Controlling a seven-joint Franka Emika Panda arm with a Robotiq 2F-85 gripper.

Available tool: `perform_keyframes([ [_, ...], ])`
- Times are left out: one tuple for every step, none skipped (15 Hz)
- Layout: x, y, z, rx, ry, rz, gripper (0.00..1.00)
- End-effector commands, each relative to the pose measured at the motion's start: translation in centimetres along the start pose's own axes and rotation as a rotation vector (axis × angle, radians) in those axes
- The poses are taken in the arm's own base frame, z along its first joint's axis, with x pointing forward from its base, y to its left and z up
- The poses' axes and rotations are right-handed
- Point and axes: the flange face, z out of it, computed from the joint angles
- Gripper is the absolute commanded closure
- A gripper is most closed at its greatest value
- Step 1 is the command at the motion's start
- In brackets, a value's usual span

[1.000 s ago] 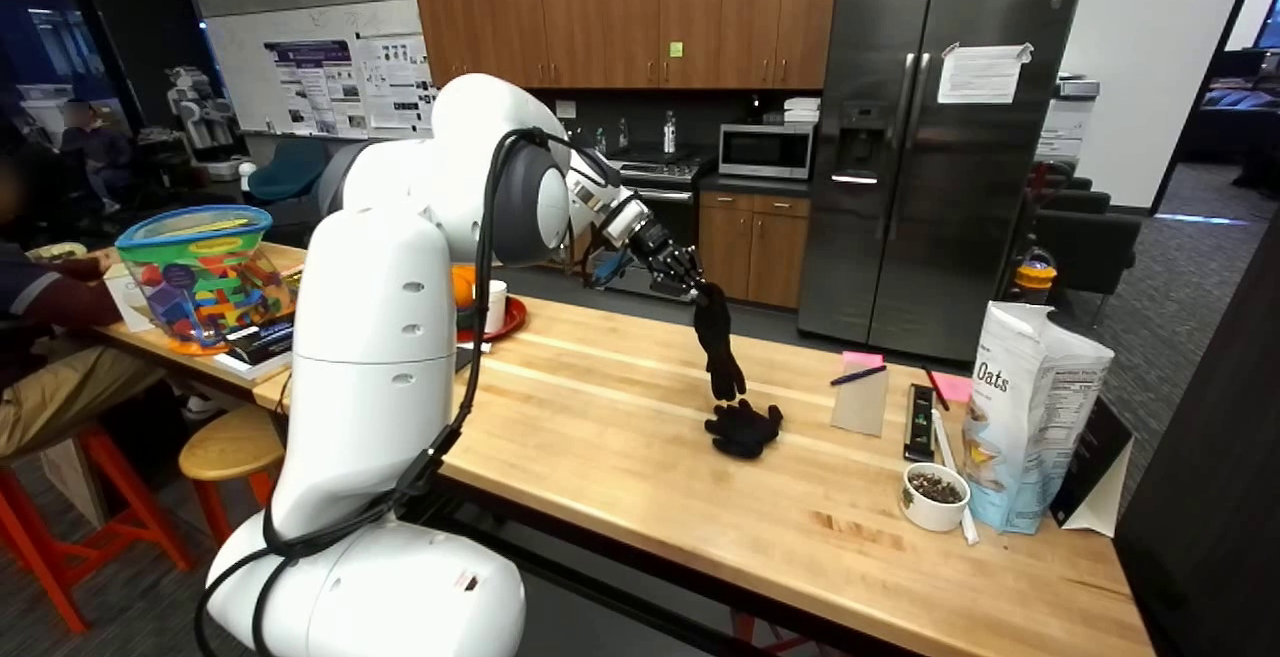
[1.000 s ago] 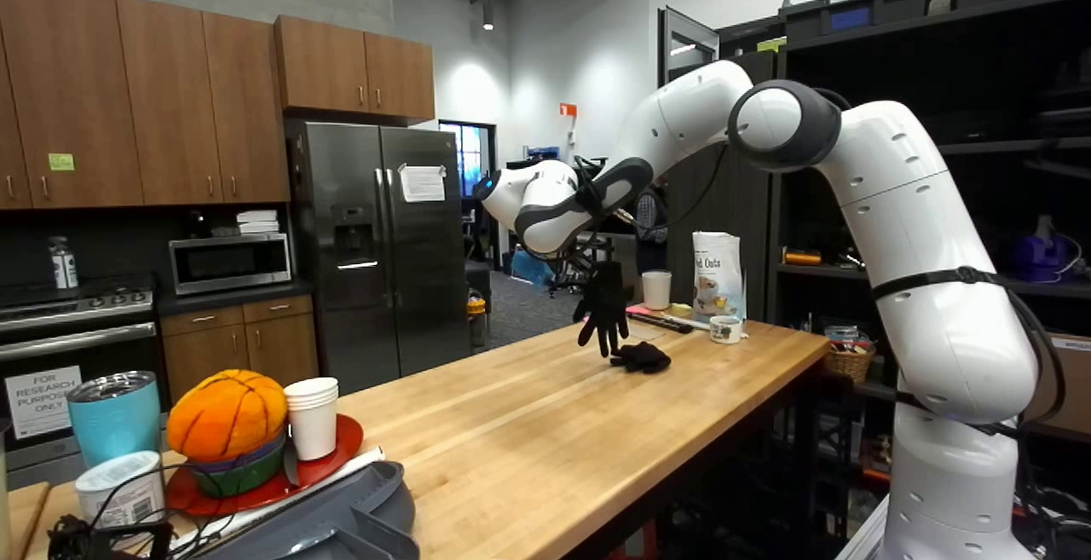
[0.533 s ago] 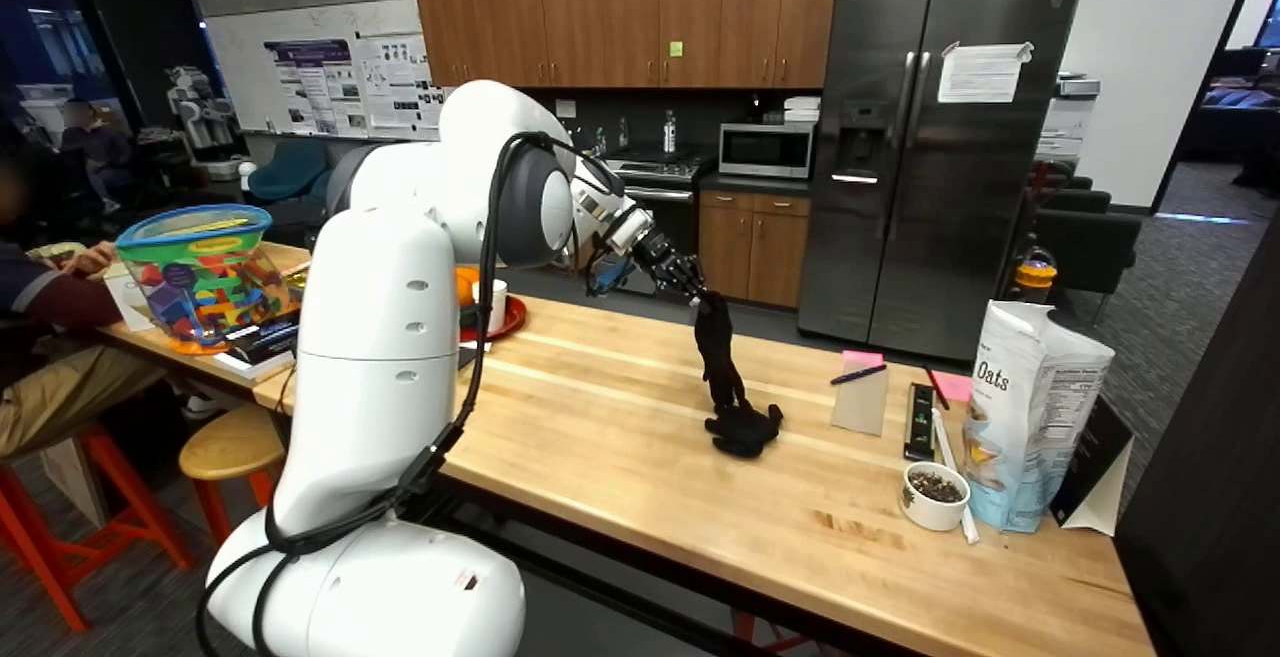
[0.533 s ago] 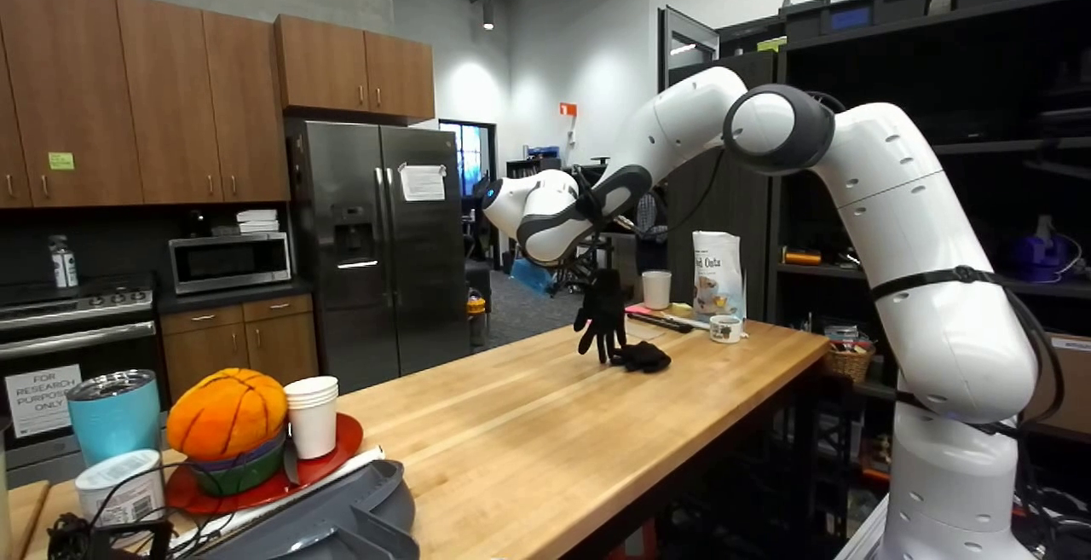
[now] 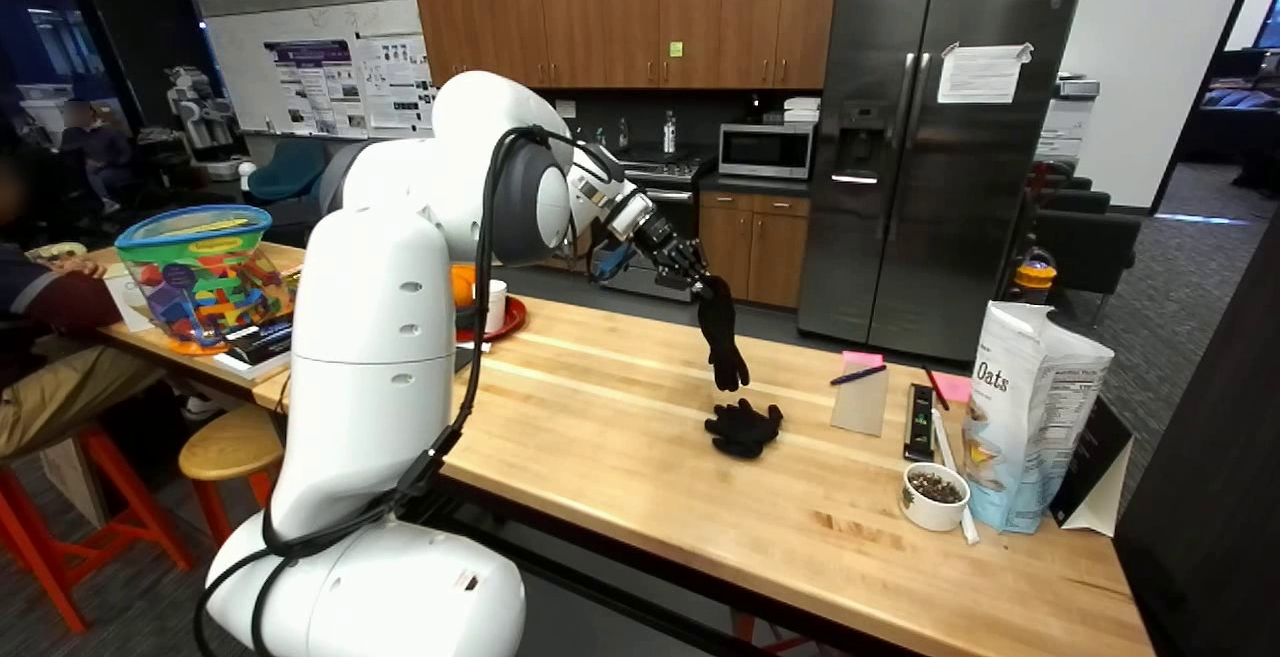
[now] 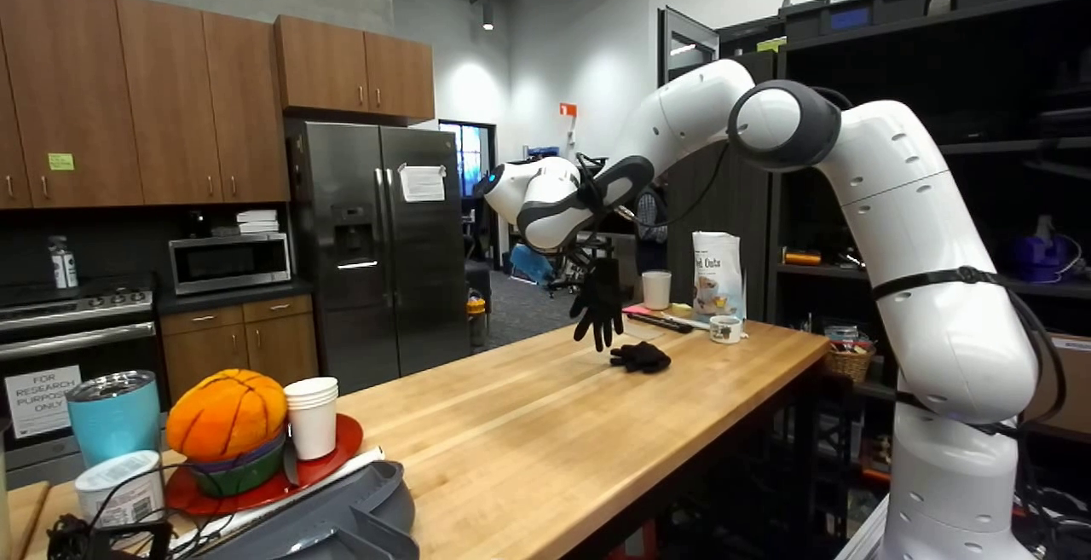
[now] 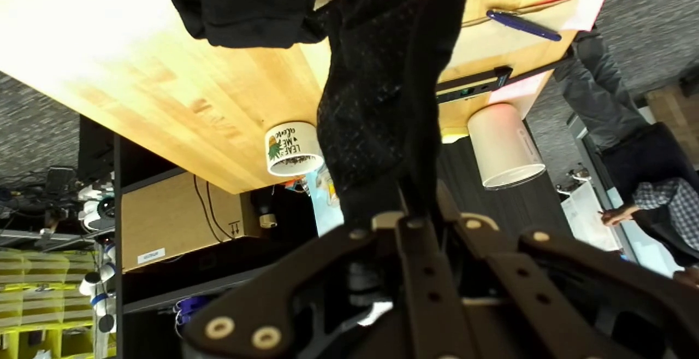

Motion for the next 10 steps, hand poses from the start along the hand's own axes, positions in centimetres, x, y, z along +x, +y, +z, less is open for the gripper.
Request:
perform_keyframes([
  [0.0, 0.7, -2.0, 0.025, 0.006, -0.007, 0.99],
  [-0.5, 1.1, -2.6, 0.030, 0.004, -0.029, 0.99],
  [-1.1, 1.6, -3.1, 0.037, 0.003, -0.067, 0.99],
  [-1.9, 2.3, -3.7, 0.038, -0.016, -0.130, 0.99],
  [-2.8, 3.1, -4.4, 0.046, -0.045, -0.206, 0.99],
  [-3.6, 3.8, -5.1, 0.053, -0.064, -0.260, 0.99],
  [-4.3, 4.5, -5.8, 0.064, -0.084, -0.311, 0.99],
  [-4.9, 5.2, -6.6, 0.076, -0.104, -0.363, 0.99],
  [-5.4, 6.0, -7.4, 0.086, -0.126, -0.415, 0.99],
  [-5.7, 6.6, -8.0, 0.099, -0.149, -0.464, 0.99],
])
